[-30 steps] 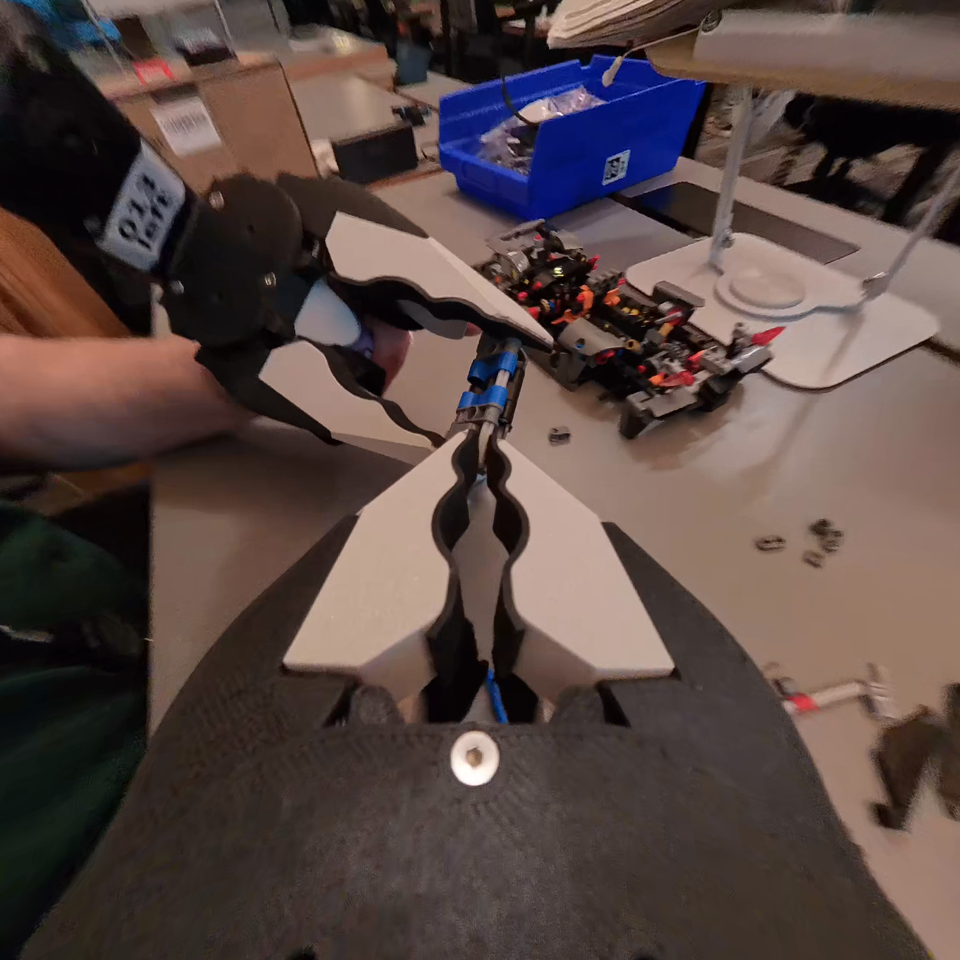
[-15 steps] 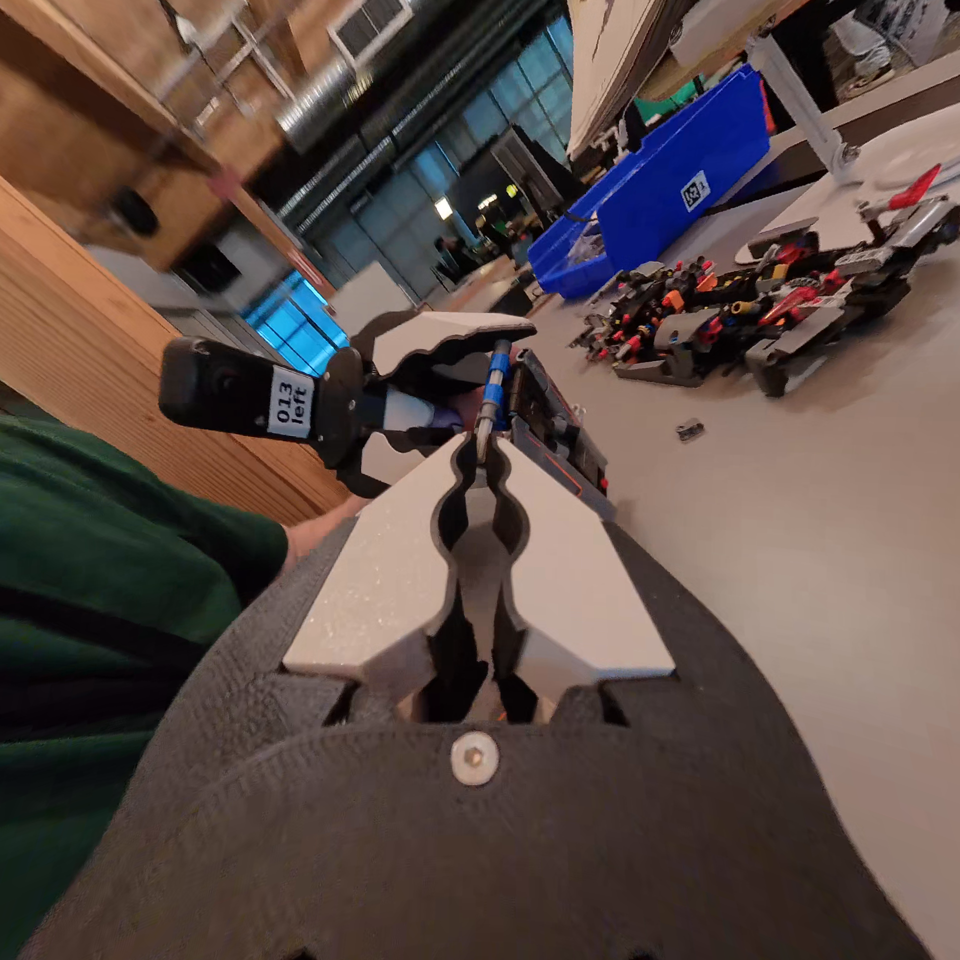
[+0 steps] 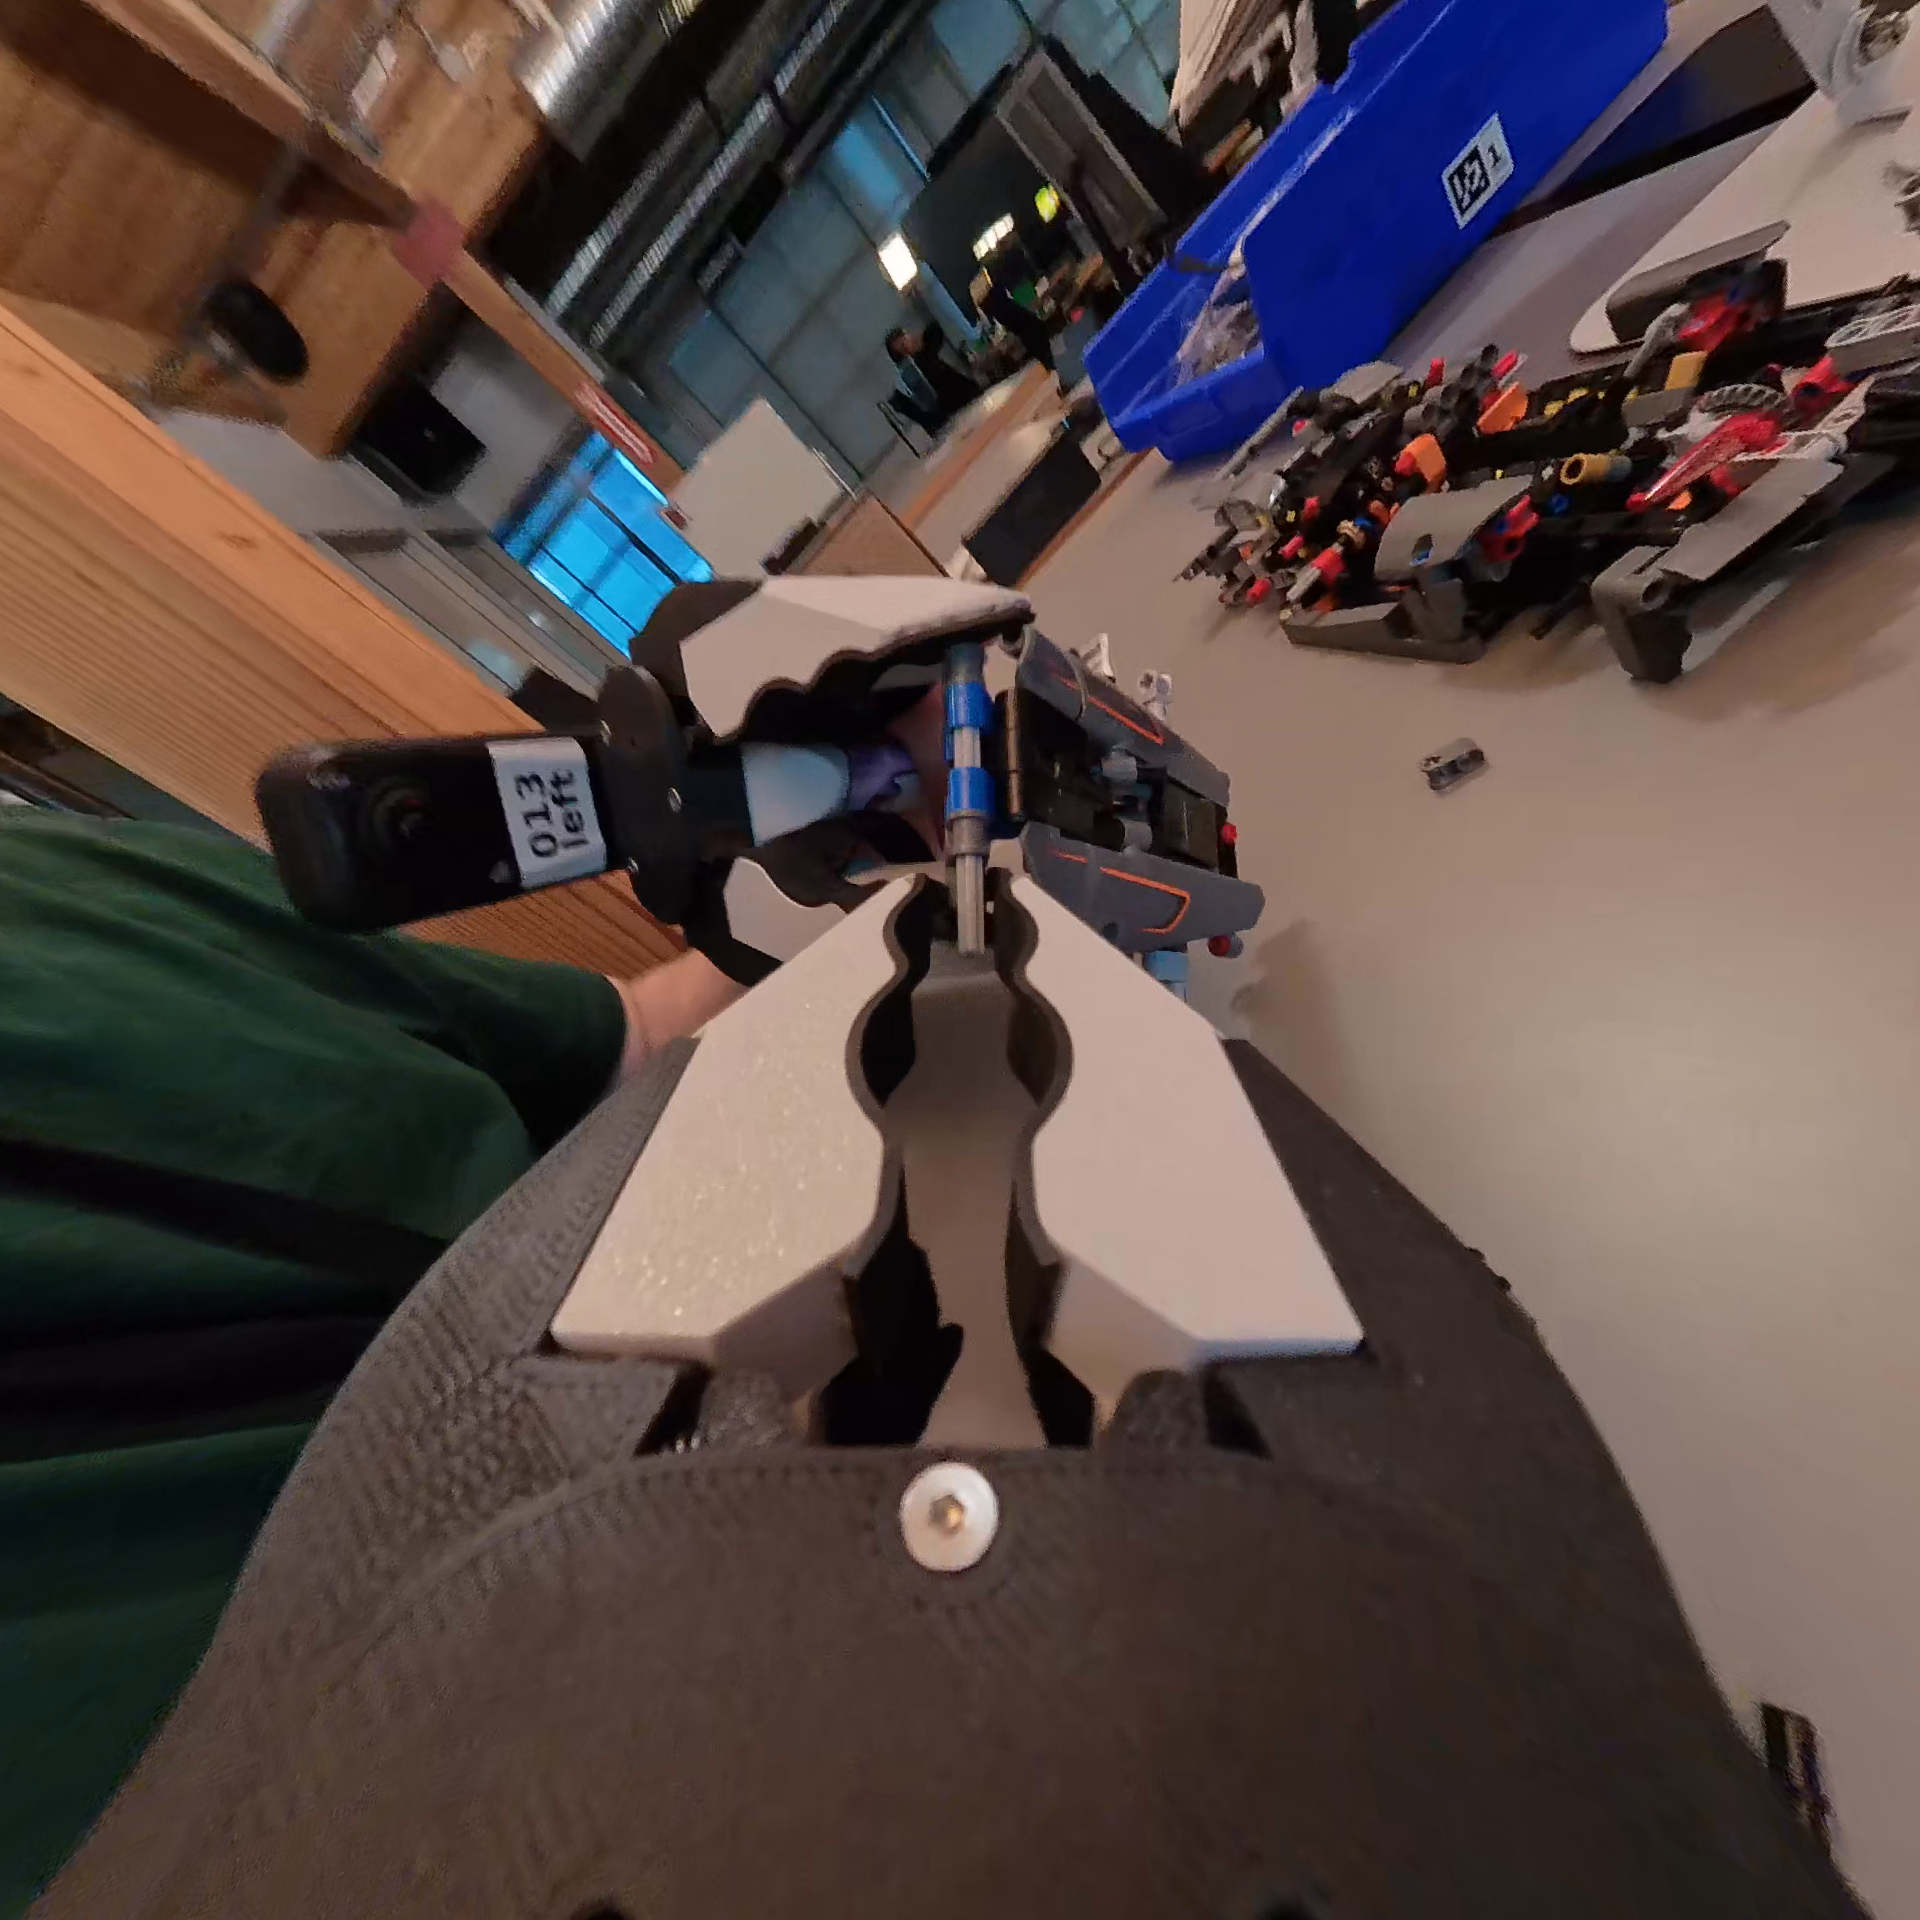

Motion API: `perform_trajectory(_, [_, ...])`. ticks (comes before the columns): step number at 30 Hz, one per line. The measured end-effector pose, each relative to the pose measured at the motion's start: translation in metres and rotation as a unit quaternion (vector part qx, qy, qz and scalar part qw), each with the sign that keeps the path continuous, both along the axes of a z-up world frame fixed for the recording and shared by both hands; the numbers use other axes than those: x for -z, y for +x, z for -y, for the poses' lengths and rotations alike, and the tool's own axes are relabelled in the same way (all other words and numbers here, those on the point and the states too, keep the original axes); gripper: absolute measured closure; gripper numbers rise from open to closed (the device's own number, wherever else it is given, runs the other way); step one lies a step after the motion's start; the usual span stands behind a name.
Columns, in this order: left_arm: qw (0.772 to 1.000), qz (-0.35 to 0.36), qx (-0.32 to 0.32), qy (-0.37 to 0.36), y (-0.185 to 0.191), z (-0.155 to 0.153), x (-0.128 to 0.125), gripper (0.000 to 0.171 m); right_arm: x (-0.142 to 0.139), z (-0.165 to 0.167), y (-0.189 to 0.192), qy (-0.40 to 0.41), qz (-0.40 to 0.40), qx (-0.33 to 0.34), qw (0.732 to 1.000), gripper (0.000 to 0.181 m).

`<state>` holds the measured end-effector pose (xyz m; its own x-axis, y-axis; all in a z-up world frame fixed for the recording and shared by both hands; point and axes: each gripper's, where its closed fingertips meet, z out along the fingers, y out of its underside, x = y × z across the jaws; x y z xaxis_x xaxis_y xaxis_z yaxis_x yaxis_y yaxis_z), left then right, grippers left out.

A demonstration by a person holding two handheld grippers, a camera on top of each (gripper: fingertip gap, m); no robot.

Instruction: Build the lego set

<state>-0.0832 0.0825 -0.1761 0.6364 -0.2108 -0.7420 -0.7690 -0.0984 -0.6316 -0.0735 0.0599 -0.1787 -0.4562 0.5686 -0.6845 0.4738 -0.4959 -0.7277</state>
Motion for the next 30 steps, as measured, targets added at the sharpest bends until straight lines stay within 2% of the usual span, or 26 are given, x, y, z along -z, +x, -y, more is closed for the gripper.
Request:
perform_trajectory(3, [1.000,-0.005,-0.001,0.004,-0.0009,0.0010,0.0006,0.117,0.0036,0.0027,-0.0014,0.047,-0.001,0.007,0.999,0.174])
perform_trajectory(7, [1.000,-0.008,0.008,-0.002,0.0016,0.0016,0.0025,0.117,0.0047,0.0037,0.0023,0.063,-0.002,-0.017,0.998,0.174])
perform_trajectory(9, [1.000,-0.001,0.020,0.000,0.0054,0.0035,0.0003,0.117,0.0023,0.0046,0.0068,0.046,0.003,-0.046,0.998,0.173])
perform_trajectory(10, [1.000,-0.004,0.018,-0.003,0.0046,0.0037,0.0009,0.117,0.0009,-0.0002,0.0068,0.037,0.002,-0.046,0.998,0.179])
perform_trajectory(23, [1.000,-0.016,0.019,-0.017,0.0029,0.0039,0.0077,0.117,0.0071,0.0009,0.0032,0.057,0.019,-0.038,0.997,0.179])
perform_trajectory(30, [1.000,0.004,0.005,-0.014,-0.0007,0.0020,0.0055,0.118,0.0027,-0.0011,0.0026,0.129,-0.010,-0.028,0.991,0.179])
